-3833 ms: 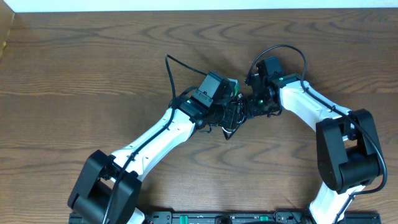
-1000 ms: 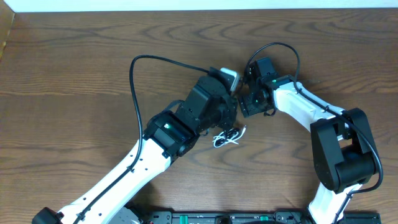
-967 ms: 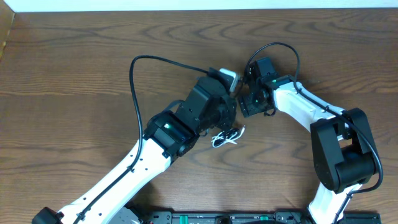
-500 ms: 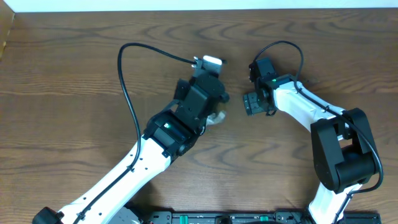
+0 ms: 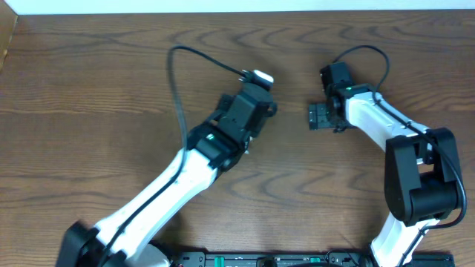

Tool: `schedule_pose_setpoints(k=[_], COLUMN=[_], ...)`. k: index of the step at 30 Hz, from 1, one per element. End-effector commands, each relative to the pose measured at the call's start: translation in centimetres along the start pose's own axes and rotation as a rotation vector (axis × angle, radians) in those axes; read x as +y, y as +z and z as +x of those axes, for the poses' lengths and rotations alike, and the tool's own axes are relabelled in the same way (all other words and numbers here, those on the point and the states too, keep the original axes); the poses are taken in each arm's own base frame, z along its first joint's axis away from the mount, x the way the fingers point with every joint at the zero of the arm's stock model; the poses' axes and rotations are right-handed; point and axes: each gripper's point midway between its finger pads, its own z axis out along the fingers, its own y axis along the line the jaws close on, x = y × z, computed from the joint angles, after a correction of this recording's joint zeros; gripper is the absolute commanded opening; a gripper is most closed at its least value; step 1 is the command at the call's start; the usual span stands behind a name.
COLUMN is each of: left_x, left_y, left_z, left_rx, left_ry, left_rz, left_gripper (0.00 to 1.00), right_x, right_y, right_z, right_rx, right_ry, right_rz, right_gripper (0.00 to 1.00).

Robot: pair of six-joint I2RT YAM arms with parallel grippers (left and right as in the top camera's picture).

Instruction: Untangle cables

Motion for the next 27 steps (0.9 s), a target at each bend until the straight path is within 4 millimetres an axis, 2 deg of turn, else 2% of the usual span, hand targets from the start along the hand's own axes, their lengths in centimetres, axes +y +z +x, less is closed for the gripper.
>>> schedule_pose_setpoints(k=[1, 5, 8, 9, 11, 12, 13, 16, 21, 24, 27], left_x=[-5.7, -8.8, -9.3, -9.6, -10.4, -11.0, -12.1, -12.0, -10.5, -8.4, -5.2], left_y=[3.4, 4.8, 4.9, 4.8, 4.4, 4.1, 3.6, 3.3, 3.0, 3.1, 3.6], left_z=[4.4, 6.6, 6.7, 6.6, 6.3, 6.1, 5.8, 5.0, 3.9, 3.8, 4.6], left_rx=[0.148, 0.225, 0.234, 0.232, 0.224, 0.221, 0.212, 0.191, 0.172, 0.196, 0.253], left_ry=[0.032, 0.031, -0.018, -0.035, -0.043, -0.044, -0.049, -0.055, -0.125, -0.23, -0.375], left_rz=[0.242, 0.371, 0.379, 0.382, 0.418, 0.45, 0.516, 0.523, 0.493, 0.455, 0.39], left_gripper=[0.08, 0.08, 0.09, 0.14, 0.35, 0.43, 0.54, 0.62, 0.6, 0.5, 0.39], right_x=[-2.6, -3.8, -4.4, -4.6, -4.7, -4.7, -4.3, -4.1, -3.3, -2.9, -2.5], right_y=[1.9, 2.1, 2.2, 2.2, 2.2, 2.2, 2.2, 2.2, 2.2, 2.2, 2.2], right_z=[2.0, 1.9, 2.0, 2.0, 2.0, 2.0, 1.9, 1.9, 1.8, 1.7, 1.6], right_rx=[0.083, 0.088, 0.093, 0.093, 0.094, 0.093, 0.094, 0.095, 0.093, 0.092, 0.09], right_ry=[0.049, 0.083, 0.099, 0.103, 0.106, 0.106, 0.107, 0.108, 0.11, 0.11, 0.111], right_rz=[0.049, 0.054, 0.058, 0.058, 0.058, 0.058, 0.039, 0.024, -0.02, -0.043, -0.064], right_gripper=[0.99, 0.99, 0.99, 0.99, 0.99, 0.99, 0.99, 0.99, 0.99, 0.99, 0.99])
